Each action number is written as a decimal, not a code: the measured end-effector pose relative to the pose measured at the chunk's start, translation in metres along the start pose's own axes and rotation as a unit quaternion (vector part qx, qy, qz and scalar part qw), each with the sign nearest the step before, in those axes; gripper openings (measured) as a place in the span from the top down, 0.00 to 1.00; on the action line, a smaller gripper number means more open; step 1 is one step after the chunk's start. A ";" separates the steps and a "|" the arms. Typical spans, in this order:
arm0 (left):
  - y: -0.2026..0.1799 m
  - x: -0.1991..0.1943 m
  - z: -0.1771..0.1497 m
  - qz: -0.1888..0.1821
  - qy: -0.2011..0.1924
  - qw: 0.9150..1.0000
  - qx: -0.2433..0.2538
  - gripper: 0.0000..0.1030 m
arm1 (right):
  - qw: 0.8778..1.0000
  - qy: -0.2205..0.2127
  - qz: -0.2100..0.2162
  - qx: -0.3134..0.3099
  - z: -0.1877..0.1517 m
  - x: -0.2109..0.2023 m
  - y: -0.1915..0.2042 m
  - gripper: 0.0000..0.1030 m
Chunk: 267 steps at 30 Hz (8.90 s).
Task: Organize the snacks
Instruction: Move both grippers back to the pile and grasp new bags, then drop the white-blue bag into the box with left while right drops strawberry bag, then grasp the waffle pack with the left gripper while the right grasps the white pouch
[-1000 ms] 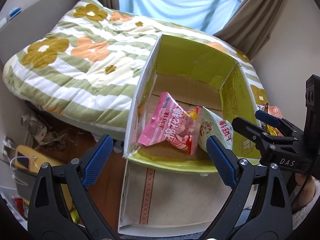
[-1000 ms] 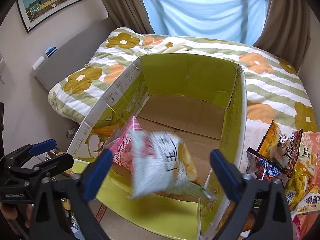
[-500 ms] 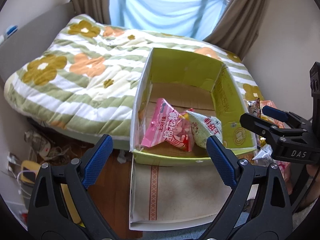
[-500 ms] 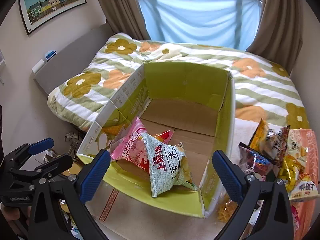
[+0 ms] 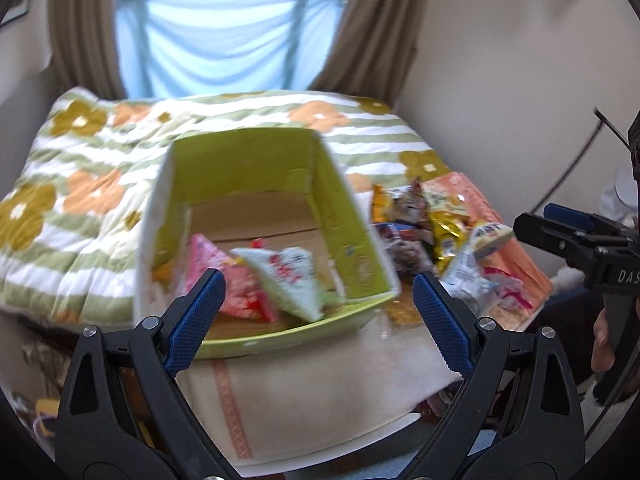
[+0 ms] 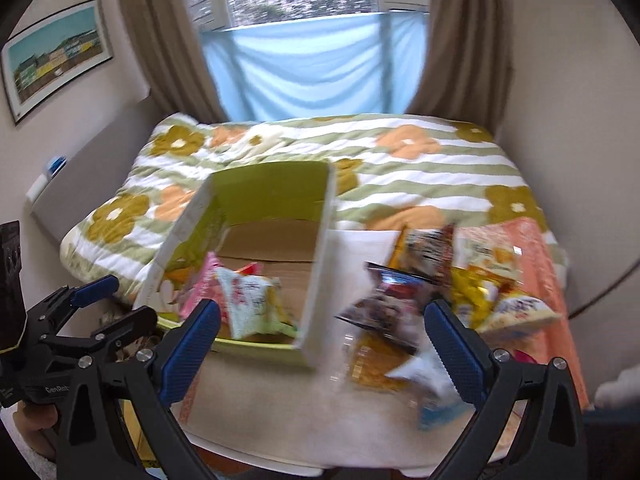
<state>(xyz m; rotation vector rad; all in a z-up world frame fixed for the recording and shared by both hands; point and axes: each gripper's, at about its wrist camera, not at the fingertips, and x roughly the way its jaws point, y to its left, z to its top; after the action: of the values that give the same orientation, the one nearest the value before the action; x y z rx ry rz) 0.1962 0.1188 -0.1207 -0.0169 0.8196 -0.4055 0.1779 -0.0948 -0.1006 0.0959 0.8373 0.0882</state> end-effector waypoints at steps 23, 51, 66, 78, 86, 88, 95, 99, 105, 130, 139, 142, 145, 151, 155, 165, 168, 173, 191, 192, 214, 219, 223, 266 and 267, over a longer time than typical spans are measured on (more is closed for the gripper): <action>-0.224 0.174 -0.043 -0.036 0.170 0.979 0.106 0.09 | 0.988 0.101 -0.051 0.107 -0.095 0.017 -0.241 0.01; -0.242 0.256 -0.055 0.002 0.239 0.953 0.184 0.01 | 0.962 0.181 0.002 0.203 -0.137 0.097 -0.287 0.01; -0.219 0.262 -0.049 -0.037 0.234 0.956 0.171 0.20 | 0.960 0.190 -0.012 0.205 -0.139 0.112 -0.283 0.01; -0.220 0.233 -0.046 -0.043 0.217 0.964 0.146 0.24 | 0.956 0.199 -0.028 0.216 -0.140 0.125 -0.286 0.36; -0.223 0.211 -0.043 -0.039 0.194 0.970 0.137 0.24 | 0.960 0.185 -0.037 0.205 -0.143 0.115 -0.286 0.52; -0.223 0.206 -0.039 -0.038 0.188 0.973 0.132 0.24 | 0.963 0.178 -0.036 0.201 -0.140 0.108 -0.286 0.52; -0.224 0.173 -0.028 -0.022 0.153 0.981 0.117 0.24 | 0.970 0.154 -0.030 0.184 -0.126 0.075 -0.279 0.52; -0.221 0.153 -0.021 -0.016 0.129 0.987 0.099 0.24 | 0.976 0.139 -0.029 0.166 -0.113 0.055 -0.273 0.52; -0.213 0.127 -0.011 -0.001 0.094 0.993 0.067 0.24 | 0.986 0.112 -0.014 0.126 -0.085 0.026 -0.257 0.52; -0.050 0.038 0.044 0.125 -0.021 0.991 -0.032 0.24 | 0.990 0.039 0.118 -0.063 0.041 0.052 -0.086 0.52; 0.053 0.062 0.076 0.131 -0.003 0.990 -0.047 0.24 | 0.987 0.046 0.137 -0.075 0.087 0.108 0.006 0.52; 0.079 0.081 0.084 0.124 0.012 0.991 -0.052 0.24 | 0.986 0.055 0.137 -0.075 0.098 0.128 0.029 0.52; 0.103 0.103 0.091 0.114 0.031 0.992 -0.054 0.24 | 0.986 0.066 0.133 -0.070 0.108 0.152 0.042 0.52; 0.134 0.145 0.100 0.095 0.071 0.992 -0.047 0.24 | 0.988 0.087 0.119 -0.051 0.121 0.185 0.057 0.52; 0.144 0.167 0.100 0.087 0.094 0.991 -0.042 0.22 | 0.989 0.096 0.107 -0.040 0.125 0.198 0.061 0.52; 0.148 0.173 0.085 0.092 0.118 0.988 -0.049 0.07 | 0.988 0.115 0.101 -0.032 0.122 0.216 0.063 0.52; 0.147 0.162 0.076 0.106 0.116 0.986 -0.060 0.07 | 0.986 0.120 0.104 -0.044 0.119 0.218 0.067 0.52; 0.144 0.146 0.064 0.116 0.108 0.985 -0.075 0.07 | 0.983 0.122 0.107 -0.081 0.117 0.223 0.081 0.52; 0.145 0.124 0.037 0.125 0.112 0.980 -0.105 0.07 | 0.986 0.084 0.122 -0.076 0.103 0.217 0.088 0.02; 0.143 0.124 0.035 0.124 0.114 0.980 -0.102 0.07 | 0.986 0.084 0.123 -0.077 0.101 0.215 0.087 0.02; 0.073 0.096 0.046 0.103 0.071 0.990 -0.068 0.07 | 0.989 0.070 0.122 -0.045 0.082 0.131 0.028 0.02; 0.024 0.086 0.046 0.108 0.051 0.990 -0.080 0.07 | 0.991 0.051 0.115 -0.036 0.080 0.105 -0.021 0.02; -0.025 0.084 0.040 0.119 0.048 0.987 -0.094 0.07 | 0.990 0.047 0.124 -0.037 0.071 0.087 -0.059 0.02; -0.161 0.263 -0.103 0.157 0.130 0.979 0.019 0.00 | 0.991 0.114 0.059 0.034 -0.133 0.139 -0.216 0.02; -0.160 0.265 -0.103 0.155 0.131 0.979 0.017 0.00 | 0.991 0.114 0.060 0.033 -0.134 0.139 -0.216 0.02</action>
<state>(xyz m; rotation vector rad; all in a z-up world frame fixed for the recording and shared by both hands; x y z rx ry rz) 0.2293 -0.1093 -0.3521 0.1981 1.0560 -0.1279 0.1797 -0.2862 -0.3182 0.2012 1.0633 0.1875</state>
